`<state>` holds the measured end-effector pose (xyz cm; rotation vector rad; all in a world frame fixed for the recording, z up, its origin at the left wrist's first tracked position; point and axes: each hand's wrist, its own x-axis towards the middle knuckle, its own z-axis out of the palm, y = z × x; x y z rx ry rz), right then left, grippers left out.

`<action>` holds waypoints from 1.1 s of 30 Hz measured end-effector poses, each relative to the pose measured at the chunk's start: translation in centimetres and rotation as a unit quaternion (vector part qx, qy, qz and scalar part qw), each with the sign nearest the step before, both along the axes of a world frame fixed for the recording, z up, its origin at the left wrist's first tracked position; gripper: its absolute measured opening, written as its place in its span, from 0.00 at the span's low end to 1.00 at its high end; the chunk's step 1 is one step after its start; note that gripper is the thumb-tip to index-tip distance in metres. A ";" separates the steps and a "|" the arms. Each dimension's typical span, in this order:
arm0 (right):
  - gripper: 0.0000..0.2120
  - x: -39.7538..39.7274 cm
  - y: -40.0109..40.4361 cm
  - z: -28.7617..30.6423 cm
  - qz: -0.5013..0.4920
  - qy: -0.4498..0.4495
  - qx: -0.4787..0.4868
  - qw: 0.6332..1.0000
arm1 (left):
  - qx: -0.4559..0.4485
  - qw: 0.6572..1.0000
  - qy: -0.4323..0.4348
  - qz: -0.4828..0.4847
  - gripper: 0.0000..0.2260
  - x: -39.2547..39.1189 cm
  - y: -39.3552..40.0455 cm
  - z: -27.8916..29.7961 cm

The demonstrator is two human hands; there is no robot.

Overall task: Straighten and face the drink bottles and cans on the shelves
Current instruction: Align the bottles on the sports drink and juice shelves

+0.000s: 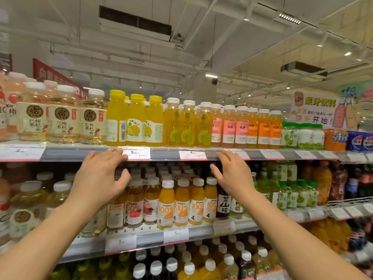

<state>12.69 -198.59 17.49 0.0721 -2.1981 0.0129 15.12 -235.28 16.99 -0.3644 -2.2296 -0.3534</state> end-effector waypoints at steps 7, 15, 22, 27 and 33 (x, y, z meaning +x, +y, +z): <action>0.29 -0.2 -0.6 -1.6 0.019 0.007 -0.036 0.999 | -0.009 0.999 -0.004 0.035 0.27 0.5 1.1 -0.9; 0.32 -0.8 -0.2 -3.2 0.069 0.030 -0.049 0.996 | -0.040 0.992 -0.028 0.120 0.27 1.5 2.7 -1.0; 0.29 0.4 4.8 -6.5 0.228 0.004 -0.040 0.973 | 0.002 0.991 -0.006 0.133 0.26 4.4 12.0 -4.9; 0.15 -1.2 15.7 -10.7 0.238 -0.027 -0.064 0.969 | -0.055 0.994 -0.066 0.065 0.24 5.1 21.9 -11.5; 0.12 -1.8 21.7 -15.8 0.228 -0.140 -0.008 0.964 | -0.078 0.973 -0.206 0.063 0.28 4.2 29.0 -17.4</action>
